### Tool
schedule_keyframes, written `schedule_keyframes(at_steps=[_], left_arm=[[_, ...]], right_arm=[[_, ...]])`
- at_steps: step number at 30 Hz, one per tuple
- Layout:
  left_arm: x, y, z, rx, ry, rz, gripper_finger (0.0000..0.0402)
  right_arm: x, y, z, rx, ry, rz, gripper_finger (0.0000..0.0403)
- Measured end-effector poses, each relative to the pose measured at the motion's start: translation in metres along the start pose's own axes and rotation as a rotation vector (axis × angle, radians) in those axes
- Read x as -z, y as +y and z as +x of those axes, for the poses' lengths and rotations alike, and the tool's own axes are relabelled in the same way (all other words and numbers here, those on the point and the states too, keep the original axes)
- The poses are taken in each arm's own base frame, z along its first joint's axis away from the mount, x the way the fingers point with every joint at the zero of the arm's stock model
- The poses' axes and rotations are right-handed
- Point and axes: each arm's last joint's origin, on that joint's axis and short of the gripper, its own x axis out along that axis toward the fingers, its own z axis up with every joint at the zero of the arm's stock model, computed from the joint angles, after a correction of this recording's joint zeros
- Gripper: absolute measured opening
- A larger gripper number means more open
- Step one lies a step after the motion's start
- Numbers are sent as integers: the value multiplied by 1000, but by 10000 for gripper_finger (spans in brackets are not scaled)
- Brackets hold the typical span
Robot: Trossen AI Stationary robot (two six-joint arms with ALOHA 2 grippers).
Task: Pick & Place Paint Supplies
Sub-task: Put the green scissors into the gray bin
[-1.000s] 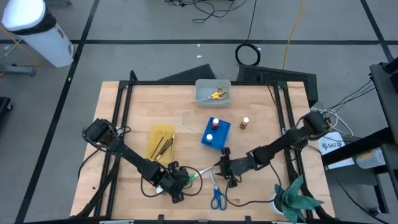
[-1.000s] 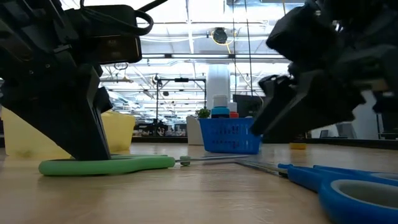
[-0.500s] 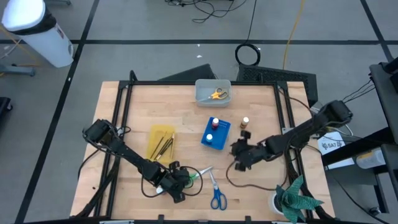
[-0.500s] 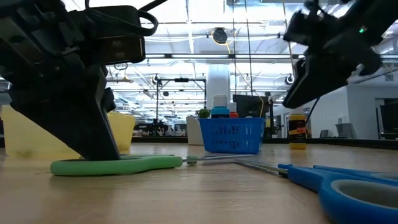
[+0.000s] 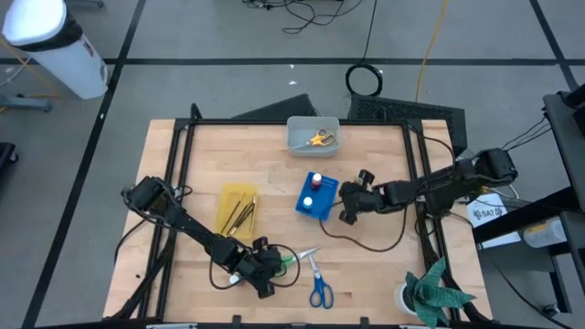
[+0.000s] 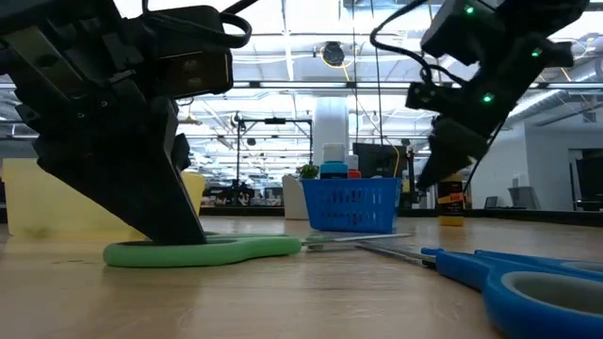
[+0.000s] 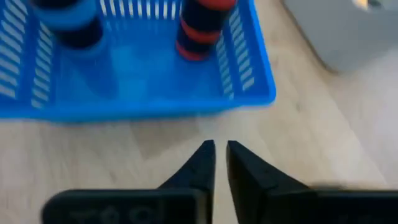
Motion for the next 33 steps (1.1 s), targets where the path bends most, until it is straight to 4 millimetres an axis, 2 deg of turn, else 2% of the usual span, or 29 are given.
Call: schedule_keyframes(at_steps=[4, 10, 19, 33], left_arm=[[0, 0, 0, 3, 2, 0, 17], [0, 0, 0, 4, 0, 0, 9], [-3, 1, 1, 7, -14, -11, 31], [-11, 6, 3, 6, -50, -32, 10]], right_arm=[[-7, -5, 6, -68, -37, -28, 3], [-10, -15, 12, -85, -30, -11, 5], [-16, -28, 17, -56, -44, -49, 3], [-27, -41, 25, -125, -154, -110, 3]])
